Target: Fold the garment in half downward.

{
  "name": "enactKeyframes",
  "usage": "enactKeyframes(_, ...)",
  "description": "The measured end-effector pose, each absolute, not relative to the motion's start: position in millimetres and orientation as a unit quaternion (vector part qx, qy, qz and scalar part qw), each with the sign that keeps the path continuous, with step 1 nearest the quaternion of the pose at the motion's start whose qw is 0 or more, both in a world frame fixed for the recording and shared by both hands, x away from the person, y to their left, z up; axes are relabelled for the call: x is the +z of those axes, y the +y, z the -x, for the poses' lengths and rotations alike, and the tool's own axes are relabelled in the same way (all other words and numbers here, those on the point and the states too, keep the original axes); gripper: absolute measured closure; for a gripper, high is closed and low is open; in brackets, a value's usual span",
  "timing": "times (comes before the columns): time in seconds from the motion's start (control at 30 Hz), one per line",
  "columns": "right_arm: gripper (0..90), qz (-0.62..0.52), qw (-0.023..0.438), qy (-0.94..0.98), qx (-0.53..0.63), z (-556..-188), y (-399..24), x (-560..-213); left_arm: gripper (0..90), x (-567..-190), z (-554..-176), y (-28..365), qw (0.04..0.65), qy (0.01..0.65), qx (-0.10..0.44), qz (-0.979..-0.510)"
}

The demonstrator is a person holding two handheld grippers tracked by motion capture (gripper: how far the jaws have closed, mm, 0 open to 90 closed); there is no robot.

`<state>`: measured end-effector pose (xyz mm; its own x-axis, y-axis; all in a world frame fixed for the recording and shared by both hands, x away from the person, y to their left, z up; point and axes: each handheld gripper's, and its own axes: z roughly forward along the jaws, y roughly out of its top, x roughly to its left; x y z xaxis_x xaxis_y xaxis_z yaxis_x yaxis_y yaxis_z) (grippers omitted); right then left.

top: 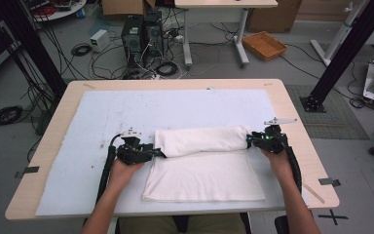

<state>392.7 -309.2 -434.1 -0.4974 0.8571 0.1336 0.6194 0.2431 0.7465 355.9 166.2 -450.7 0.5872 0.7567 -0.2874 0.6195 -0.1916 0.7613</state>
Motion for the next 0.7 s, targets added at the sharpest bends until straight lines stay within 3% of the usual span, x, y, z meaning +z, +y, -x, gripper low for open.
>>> enactKeyframes(0.03, 66.1, -0.479, 0.151, 0.773, 0.387, -393, -309, -435, 59.2, -451, -356, 166, 0.451, 0.447, 0.078, -0.768)
enactKeyframes(0.1, 79.8, -0.471, 0.146, 0.778, 0.39, -393, -310, -436, 70.1, -452, -353, 167, 0.454, 0.441, 0.088, -0.769)
enactKeyframes(0.13, 82.1, -0.466, 0.15, 0.78, 0.39, -392, -309, -436, 74.5, -451, -352, 167, 0.455, 0.436, 0.094, -0.77)
enactKeyframes(0.17, 83.3, -0.462, 0.153, 0.781, 0.391, -391, -309, -435, 79.2, -450, -351, 167, 0.457, 0.431, 0.103, -0.771)
enactKeyframes(0.3, 84.1, -0.449, 0.162, 0.784, 0.397, -385, -306, -431, 83.7, -445, -348, 169, 0.471, 0.419, 0.124, -0.766)
enactKeyframes(0.43, 84.1, -0.443, 0.167, 0.781, 0.407, -378, -307, -427, 83.4, -445, -347, 171, 0.48, 0.421, 0.123, -0.76)
enactKeyframes(0.63, 84.0, -0.446, 0.167, 0.78, 0.407, -378, -308, -429, 57.5, -445, -348, 177, 0.5, 0.455, 0.11, -0.729)
enactKeyframes(0.7, 84.0, -0.444, 0.167, 0.781, 0.406, -378, -307, -430, 56.9, -446, -351, 178, 0.51, 0.456, 0.102, -0.722)
